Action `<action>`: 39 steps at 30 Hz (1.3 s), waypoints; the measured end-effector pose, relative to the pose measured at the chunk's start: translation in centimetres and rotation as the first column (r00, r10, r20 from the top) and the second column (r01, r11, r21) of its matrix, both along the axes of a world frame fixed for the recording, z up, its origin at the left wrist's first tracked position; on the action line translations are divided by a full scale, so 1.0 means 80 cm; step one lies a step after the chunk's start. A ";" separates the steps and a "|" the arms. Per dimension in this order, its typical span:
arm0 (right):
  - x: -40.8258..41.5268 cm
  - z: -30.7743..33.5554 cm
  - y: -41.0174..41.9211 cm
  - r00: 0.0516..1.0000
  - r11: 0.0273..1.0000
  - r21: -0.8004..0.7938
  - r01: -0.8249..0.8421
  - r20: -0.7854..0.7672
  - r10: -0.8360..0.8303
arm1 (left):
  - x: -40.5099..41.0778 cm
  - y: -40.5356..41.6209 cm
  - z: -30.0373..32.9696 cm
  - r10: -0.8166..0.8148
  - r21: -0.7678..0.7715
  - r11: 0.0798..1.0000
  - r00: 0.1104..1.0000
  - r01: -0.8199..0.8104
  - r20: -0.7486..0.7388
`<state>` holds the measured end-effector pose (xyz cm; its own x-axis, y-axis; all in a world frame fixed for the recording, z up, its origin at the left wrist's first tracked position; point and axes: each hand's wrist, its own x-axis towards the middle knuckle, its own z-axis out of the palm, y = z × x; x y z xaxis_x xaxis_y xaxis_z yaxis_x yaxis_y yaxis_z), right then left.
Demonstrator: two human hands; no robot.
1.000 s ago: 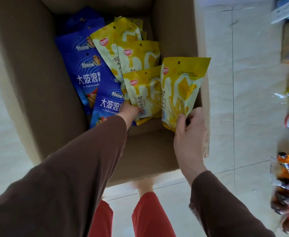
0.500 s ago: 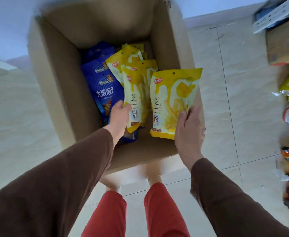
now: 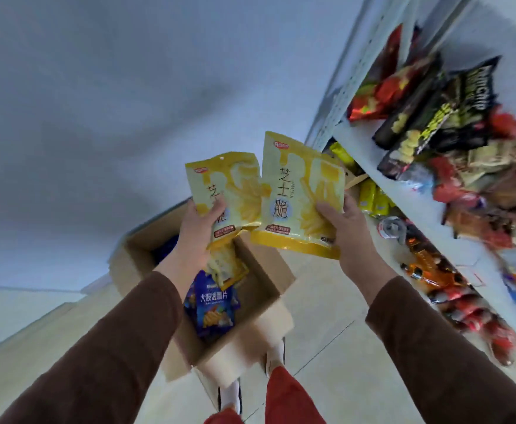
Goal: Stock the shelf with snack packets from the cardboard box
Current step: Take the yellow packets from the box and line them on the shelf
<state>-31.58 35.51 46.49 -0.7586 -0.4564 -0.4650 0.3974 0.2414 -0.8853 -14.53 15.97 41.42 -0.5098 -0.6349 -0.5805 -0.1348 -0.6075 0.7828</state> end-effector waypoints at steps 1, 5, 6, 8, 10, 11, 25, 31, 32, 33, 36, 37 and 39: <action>-0.008 0.034 0.018 1.000 0.999 -0.050 0.022 0.010 -0.022 | -0.018 0.008 0.034 -0.039 -0.009 0.999 0.998 0.039 -0.044; -0.039 0.145 0.109 0.996 0.979 -0.194 0.066 0.066 -0.054 | -0.099 0.059 0.152 -0.190 -0.071 0.981 0.974 0.182 -0.127; -0.048 0.164 0.132 0.994 0.968 -0.231 0.094 0.079 -0.077 | -0.121 0.075 0.174 -0.250 -0.094 0.967 0.957 0.238 -0.145; -0.068 0.193 0.179 0.984 0.942 -0.292 0.167 0.108 -0.141 | -0.166 0.109 0.211 -0.408 -0.154 0.911 0.891 0.382 -0.199; -0.091 0.213 0.227 0.971 0.917 -0.320 0.237 0.115 -0.210 | -0.215 0.150 0.240 -0.546 -0.228 0.835 0.806 0.501 -0.231; -0.106 0.220 0.251 0.962 0.904 -0.330 0.271 0.114 -0.247 | -0.241 0.173 0.253 -0.591 -0.258 0.804 0.770 0.536 -0.240; -0.366 0.288 0.579 0.801 0.720 -0.391 0.573 0.084 -0.592 | -0.620 0.509 0.357 -0.796 -0.591 0.519 0.602 0.618 -0.069; -0.456 0.300 0.627 0.737 0.648 -0.443 0.620 0.046 -0.674 | -0.763 0.591 0.390 -0.837 -0.655 0.412 0.547 0.634 0.004; -0.472 0.302 0.631 0.726 0.639 -0.442 0.629 0.041 -0.686 | -0.787 0.602 0.392 -0.844 -0.646 0.419 0.537 0.638 -0.018; -0.487 0.303 0.635 0.715 0.633 -0.437 0.639 0.033 -0.699 | -0.809 0.613 0.396 -0.848 -0.631 0.432 0.529 0.644 -0.041; -0.531 0.299 0.645 0.675 0.608 -0.416 0.676 0.019 -0.738 | -0.880 0.634 0.392 -0.848 -0.558 0.483 0.520 0.675 -0.106; -0.543 0.297 0.648 0.661 0.596 -0.409 0.691 0.026 -0.750 | -0.902 0.639 0.387 -0.845 -0.542 0.497 0.520 0.678 -0.125; -0.563 0.292 0.654 0.640 0.577 -0.400 0.712 0.034 -0.767 | -0.939 0.648 0.378 -0.836 -0.528 0.516 0.531 0.675 -0.138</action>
